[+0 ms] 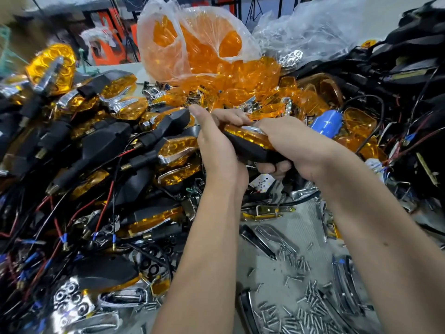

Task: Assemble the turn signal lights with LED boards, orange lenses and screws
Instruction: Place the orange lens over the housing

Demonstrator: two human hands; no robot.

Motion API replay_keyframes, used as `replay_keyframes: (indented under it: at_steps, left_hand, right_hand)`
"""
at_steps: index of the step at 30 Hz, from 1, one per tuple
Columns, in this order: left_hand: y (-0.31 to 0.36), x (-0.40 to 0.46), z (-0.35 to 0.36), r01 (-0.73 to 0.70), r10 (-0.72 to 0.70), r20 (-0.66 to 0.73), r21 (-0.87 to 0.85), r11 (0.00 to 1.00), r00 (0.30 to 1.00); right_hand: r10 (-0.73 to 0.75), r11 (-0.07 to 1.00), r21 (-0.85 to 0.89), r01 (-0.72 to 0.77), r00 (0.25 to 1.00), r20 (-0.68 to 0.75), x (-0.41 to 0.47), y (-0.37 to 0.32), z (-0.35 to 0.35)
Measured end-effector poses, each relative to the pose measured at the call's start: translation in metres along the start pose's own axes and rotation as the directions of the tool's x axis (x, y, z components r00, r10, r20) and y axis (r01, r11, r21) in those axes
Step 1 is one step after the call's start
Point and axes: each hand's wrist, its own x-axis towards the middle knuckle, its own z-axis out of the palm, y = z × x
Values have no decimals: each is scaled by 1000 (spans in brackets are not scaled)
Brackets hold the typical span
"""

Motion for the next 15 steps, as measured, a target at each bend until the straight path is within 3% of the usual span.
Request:
replay_keyframes:
  at_steps: [6,10,15]
  left_hand:
    - [8,2,-3,-7,11,29,-106,994,1000]
    - [10,6,-6,-166,164,40,30,986,986]
    - [15,8,-4,-360,357,56,225,905,932]
  right_hand:
    - [86,996,-19,-85,995,43,0,0,13]
    - [91,996,15,-92,994,67,2,1,17]
    - [103,992,53,-113,982,158,5,4,17]
